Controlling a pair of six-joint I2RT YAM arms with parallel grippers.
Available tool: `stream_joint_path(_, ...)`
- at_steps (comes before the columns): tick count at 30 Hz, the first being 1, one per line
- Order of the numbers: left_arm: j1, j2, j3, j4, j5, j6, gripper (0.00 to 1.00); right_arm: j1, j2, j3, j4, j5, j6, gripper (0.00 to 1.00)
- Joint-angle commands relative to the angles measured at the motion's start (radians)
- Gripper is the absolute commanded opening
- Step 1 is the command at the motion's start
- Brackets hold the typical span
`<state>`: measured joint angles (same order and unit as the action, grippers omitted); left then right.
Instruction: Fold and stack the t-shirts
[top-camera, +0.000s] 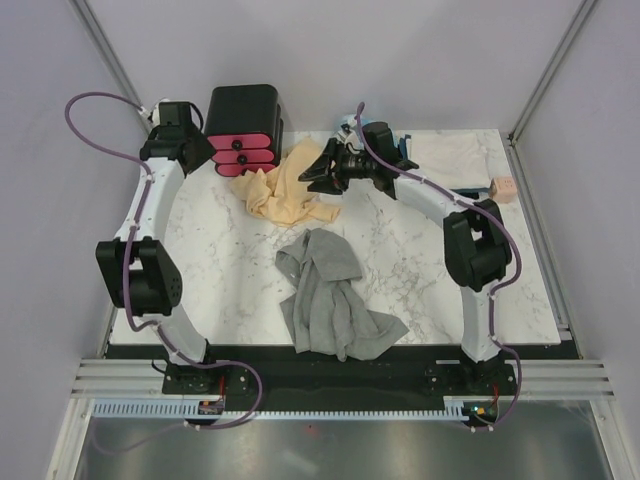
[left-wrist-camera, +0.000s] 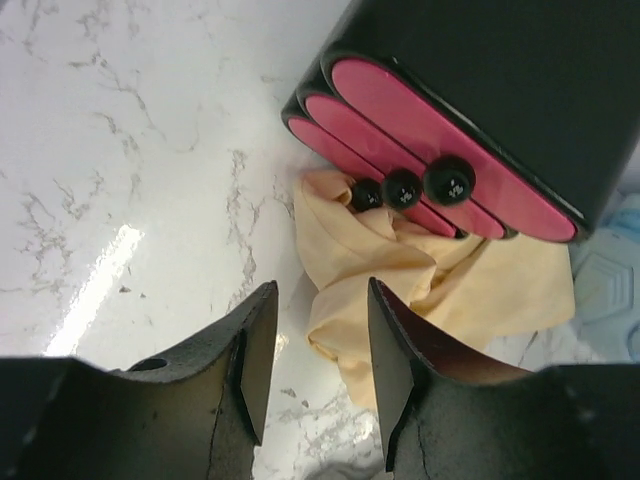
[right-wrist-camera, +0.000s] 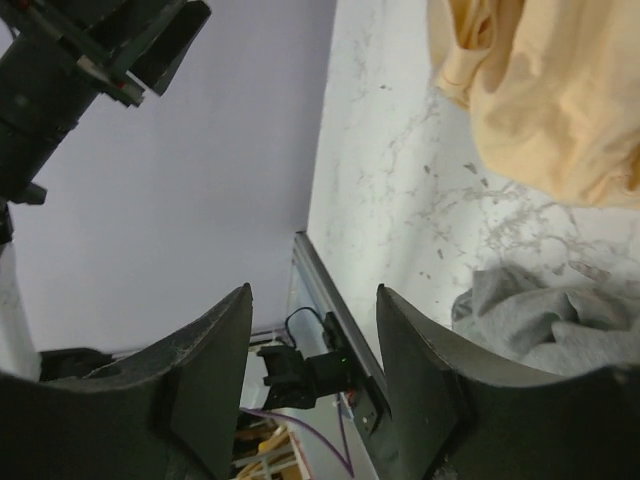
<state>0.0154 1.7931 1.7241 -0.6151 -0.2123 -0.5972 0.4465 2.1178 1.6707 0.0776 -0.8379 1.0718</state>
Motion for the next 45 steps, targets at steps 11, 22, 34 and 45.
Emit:
stream_joint_path(11, -0.141, -0.359, -0.336, -0.006, 0.189, -0.033, 0.48, -0.006, -0.484, -0.267, -0.617, 0.437, -0.411, 0.62)
stream_joint_path(22, -0.175, -0.523, -0.472, -0.058, 0.294, 0.023, 0.53, -0.006, -0.578, -0.379, -0.832, 0.529, -0.533, 0.71)
stream_joint_path(34, -0.357, -0.592, -0.586, -0.172, 0.152, -0.170, 0.54, 0.130, -0.586, -0.395, -0.872, 0.621, -0.641, 0.67)
stream_joint_path(45, -0.477, -0.868, -0.814, -0.233, 0.128, -0.343, 0.53, 0.297, -0.274, 0.021, -1.130, 0.956, -0.711, 0.70)
